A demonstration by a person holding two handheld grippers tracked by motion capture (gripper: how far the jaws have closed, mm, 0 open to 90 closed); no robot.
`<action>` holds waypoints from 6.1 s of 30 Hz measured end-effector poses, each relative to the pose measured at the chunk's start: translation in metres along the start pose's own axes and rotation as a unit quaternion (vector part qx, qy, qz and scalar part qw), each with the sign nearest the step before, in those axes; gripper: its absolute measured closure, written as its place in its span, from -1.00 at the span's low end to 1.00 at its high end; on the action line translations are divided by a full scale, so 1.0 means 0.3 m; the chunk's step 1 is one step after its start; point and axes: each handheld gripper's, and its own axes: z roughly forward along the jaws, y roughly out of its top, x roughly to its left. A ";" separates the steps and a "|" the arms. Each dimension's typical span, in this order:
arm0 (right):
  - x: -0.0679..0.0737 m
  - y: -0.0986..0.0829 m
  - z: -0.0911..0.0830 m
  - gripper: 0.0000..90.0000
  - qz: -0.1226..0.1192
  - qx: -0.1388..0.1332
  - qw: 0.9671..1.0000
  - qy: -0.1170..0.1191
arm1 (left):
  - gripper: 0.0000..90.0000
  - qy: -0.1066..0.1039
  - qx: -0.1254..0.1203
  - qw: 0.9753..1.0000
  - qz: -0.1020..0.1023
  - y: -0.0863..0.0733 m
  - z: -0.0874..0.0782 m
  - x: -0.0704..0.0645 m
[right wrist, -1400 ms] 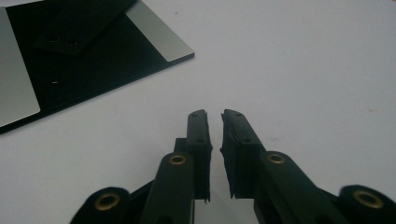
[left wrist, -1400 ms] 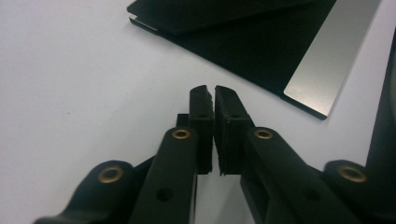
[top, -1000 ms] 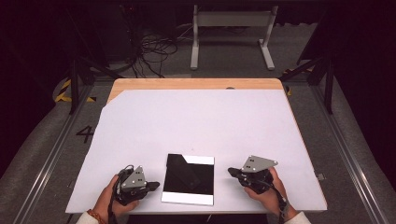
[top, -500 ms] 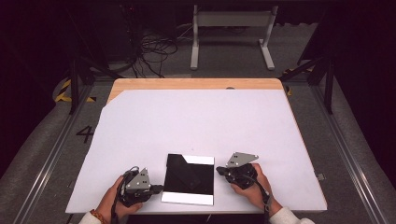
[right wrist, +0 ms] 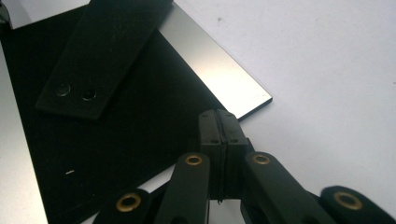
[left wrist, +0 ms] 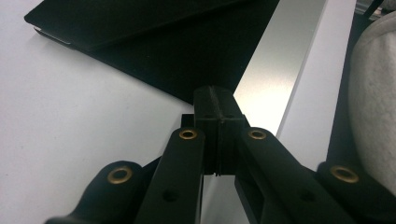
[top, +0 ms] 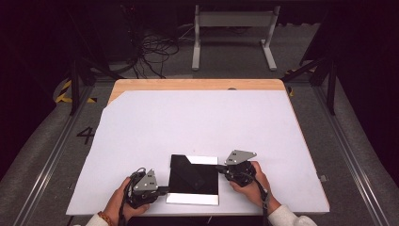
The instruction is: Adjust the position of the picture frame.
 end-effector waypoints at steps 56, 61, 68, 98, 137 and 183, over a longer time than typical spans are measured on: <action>-0.023 -0.017 -0.116 1.00 -0.016 -0.023 1.000 -0.010 | 1.00 -0.014 -0.030 0.999 0.006 0.115 0.070 0.022; 0.032 -0.078 -0.143 1.00 -0.018 -0.013 1.000 0.002 | 1.00 0.013 -0.041 0.999 -0.013 0.109 0.033 0.100; 0.071 -0.095 -0.160 1.00 -0.024 -0.013 1.000 0.008 | 1.00 0.044 -0.048 0.997 -0.041 0.116 0.017 0.210; 0.092 -0.127 -0.140 1.00 -0.047 0.006 0.999 -0.009 | 1.00 0.058 -0.010 0.997 -0.051 0.183 0.144 0.346; 0.004 -0.067 -0.067 1.00 -0.005 -0.007 1.000 -0.023 | 1.00 0.038 0.000 0.998 -0.043 0.080 0.048 0.258; -0.061 -0.008 -0.004 1.00 0.019 -0.012 0.999 -0.045 | 1.00 0.016 -0.007 1.000 -0.021 0.011 0.003 0.117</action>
